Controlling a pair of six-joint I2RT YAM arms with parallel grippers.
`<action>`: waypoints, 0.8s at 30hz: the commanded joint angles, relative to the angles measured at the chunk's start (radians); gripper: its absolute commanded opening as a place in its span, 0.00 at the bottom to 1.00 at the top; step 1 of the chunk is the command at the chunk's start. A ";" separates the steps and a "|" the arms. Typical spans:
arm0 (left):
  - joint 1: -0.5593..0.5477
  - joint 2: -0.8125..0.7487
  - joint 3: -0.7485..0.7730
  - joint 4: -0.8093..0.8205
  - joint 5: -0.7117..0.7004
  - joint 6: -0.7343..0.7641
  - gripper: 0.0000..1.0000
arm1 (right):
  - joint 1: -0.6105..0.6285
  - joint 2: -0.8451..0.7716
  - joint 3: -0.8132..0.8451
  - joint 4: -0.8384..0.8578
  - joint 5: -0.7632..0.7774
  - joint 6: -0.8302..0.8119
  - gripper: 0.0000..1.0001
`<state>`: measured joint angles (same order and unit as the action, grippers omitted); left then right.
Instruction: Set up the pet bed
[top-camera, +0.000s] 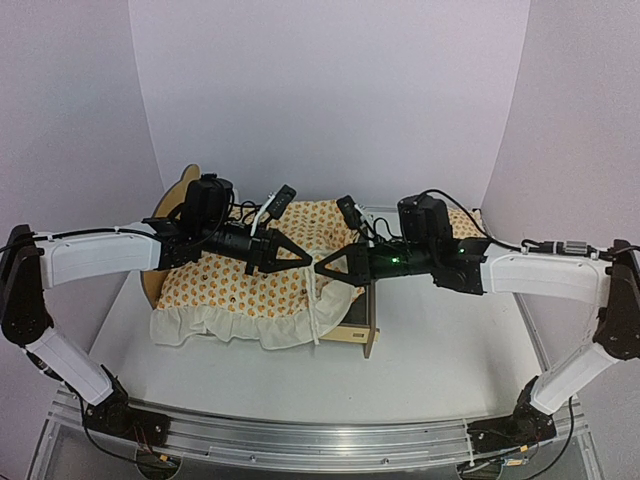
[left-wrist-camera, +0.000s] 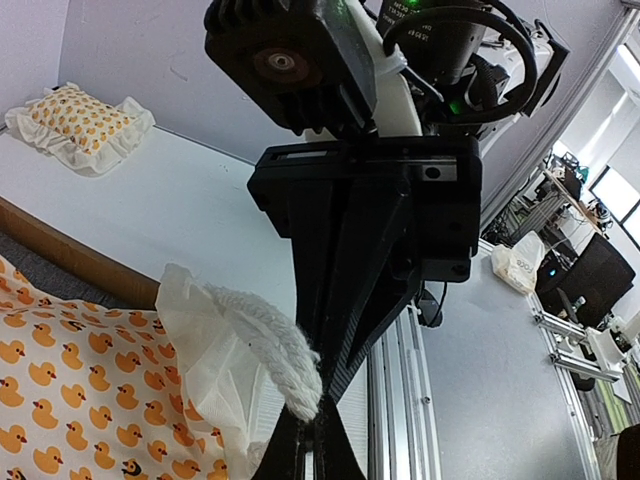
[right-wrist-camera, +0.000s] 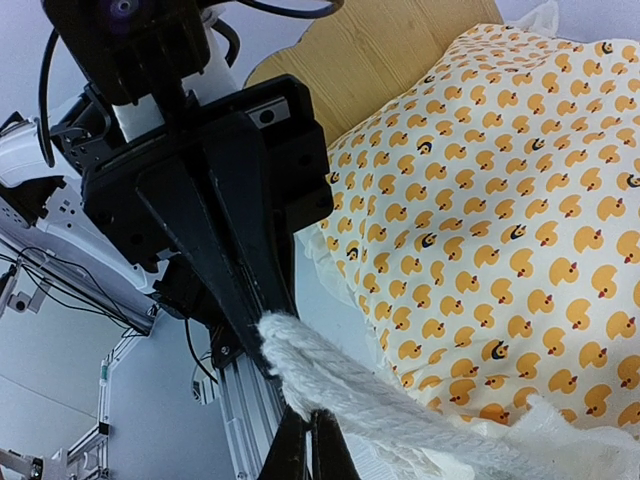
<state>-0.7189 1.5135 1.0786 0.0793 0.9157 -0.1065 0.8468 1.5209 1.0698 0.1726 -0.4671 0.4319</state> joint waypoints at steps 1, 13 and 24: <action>0.008 0.000 0.042 0.002 0.003 0.016 0.00 | 0.006 -0.002 0.010 0.030 0.020 -0.003 0.00; 0.021 -0.012 0.012 -0.189 -0.075 0.345 0.04 | 0.004 -0.166 0.139 -0.558 0.218 -0.058 0.00; -0.013 0.022 0.008 -0.274 -0.157 0.592 0.00 | 0.004 -0.136 0.371 -0.812 0.377 -0.132 0.00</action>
<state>-0.7138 1.5175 1.0771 -0.1635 0.7879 0.3793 0.8494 1.3700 1.3526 -0.5163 -0.1768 0.3563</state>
